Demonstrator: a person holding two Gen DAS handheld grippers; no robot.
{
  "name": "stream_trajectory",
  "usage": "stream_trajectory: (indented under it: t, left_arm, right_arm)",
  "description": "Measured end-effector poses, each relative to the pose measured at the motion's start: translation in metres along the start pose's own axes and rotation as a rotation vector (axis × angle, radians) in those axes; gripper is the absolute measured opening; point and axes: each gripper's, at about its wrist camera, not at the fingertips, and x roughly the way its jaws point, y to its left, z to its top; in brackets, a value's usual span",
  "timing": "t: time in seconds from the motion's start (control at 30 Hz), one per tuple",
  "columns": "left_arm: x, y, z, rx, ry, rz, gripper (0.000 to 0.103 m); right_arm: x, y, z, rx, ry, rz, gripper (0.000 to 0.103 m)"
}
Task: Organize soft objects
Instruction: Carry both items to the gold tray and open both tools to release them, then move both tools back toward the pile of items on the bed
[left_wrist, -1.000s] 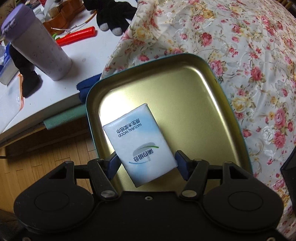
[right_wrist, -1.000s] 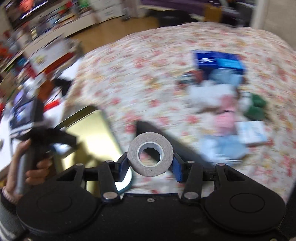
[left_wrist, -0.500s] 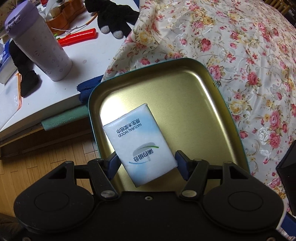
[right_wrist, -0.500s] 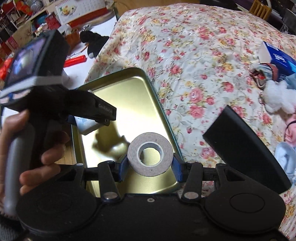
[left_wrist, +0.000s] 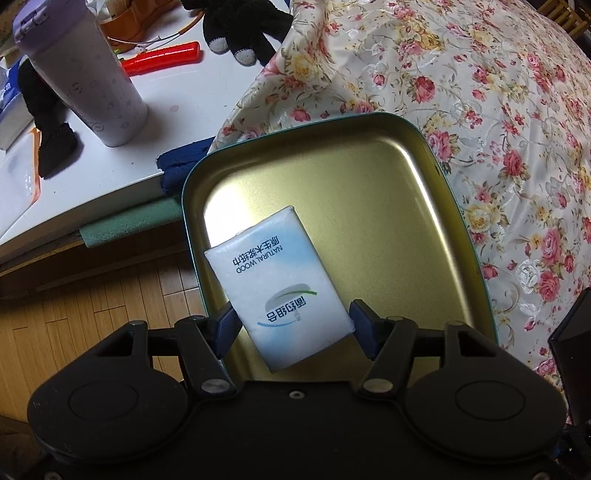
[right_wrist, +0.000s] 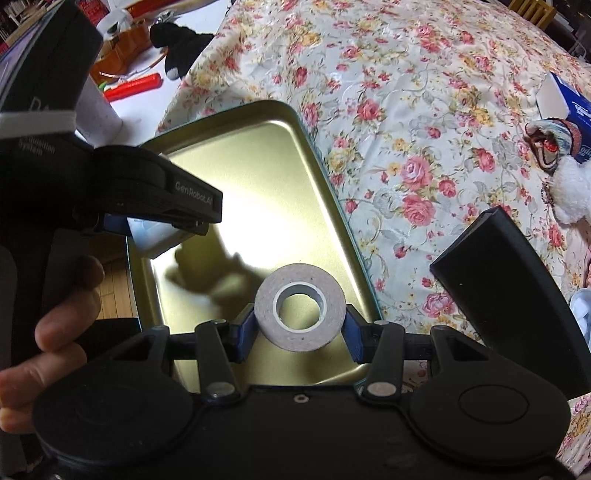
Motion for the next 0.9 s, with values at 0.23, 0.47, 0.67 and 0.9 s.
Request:
stream_trajectory:
  t: [0.23, 0.47, 0.67, 0.9]
  left_arm:
    - [0.0, 0.0, 0.0, 0.003, 0.004, -0.003, 0.066]
    - [-0.001, 0.0, 0.0, 0.006, 0.003, -0.001, 0.074]
    - [0.006, 0.001, 0.0, 0.002, 0.041, -0.027, 0.074]
    - [0.009, -0.001, -0.002, 0.013, 0.06, -0.031, 0.076]
  right_arm:
    - [0.0, -0.003, 0.002, 0.015, 0.013, -0.008, 0.048]
    - [-0.005, -0.004, 0.0, 0.019, 0.004, -0.019, 0.053]
    - [-0.003, -0.004, -0.001, 0.025, 0.017, -0.029, 0.053]
    - [-0.002, -0.005, -0.003, 0.03, 0.032, -0.039, 0.054]
